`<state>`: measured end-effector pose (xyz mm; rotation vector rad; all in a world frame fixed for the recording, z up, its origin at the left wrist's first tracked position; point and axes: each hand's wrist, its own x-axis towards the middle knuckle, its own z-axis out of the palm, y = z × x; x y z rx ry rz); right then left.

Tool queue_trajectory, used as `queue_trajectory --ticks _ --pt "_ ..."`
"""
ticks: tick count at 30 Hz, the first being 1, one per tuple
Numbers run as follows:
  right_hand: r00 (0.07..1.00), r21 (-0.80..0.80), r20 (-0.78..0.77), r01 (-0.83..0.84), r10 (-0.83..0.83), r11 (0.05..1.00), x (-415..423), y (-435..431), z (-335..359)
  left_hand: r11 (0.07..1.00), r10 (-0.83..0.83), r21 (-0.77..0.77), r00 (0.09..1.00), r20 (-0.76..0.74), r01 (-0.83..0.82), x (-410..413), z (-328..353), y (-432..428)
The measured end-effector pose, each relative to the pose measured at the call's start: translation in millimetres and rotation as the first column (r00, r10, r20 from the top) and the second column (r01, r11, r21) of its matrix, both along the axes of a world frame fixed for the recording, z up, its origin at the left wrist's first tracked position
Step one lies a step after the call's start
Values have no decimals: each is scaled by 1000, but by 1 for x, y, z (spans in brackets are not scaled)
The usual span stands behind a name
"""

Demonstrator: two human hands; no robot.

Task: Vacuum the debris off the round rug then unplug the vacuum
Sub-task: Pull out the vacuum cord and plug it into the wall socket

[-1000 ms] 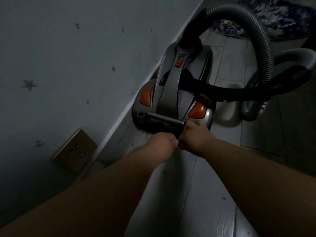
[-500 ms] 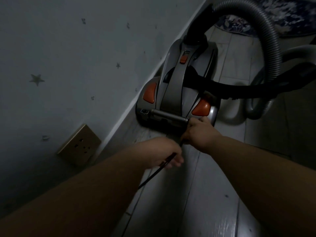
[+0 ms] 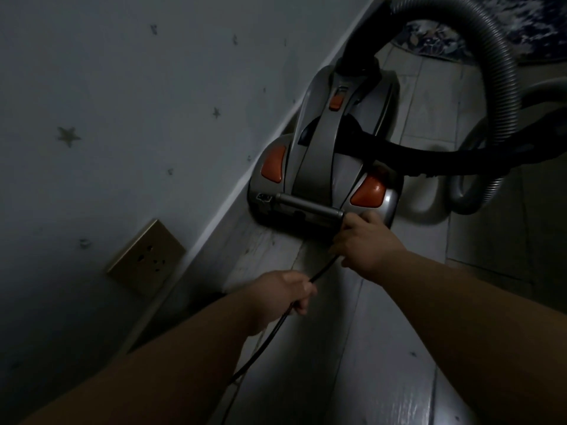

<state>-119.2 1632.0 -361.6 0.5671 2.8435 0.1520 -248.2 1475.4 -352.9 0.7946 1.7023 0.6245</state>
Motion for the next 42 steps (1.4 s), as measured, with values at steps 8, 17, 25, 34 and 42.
queue_trajectory --ticks 8,17,25,34,42 --pt "986 -22 -50 157 -158 987 -8 -22 -17 998 -33 -46 994 100 38 -8 2 -5" --pt "989 -53 -84 120 -124 991 -6 -10 -20 965 52 -257 999 10 -48 25 -6 62" --pt "1000 51 20 -11 10 999 3 -1 -18 951 72 -295 995 -73 -90 34 -35 74" --pt "1000 65 21 9 -11 998 0 -2 -19 963 144 -229 990 -2 -140 20 -40 44" --pt "994 122 53 85 -92 989 -5 -14 -25 995 71 -72 993 90 -65 13 -25 17"
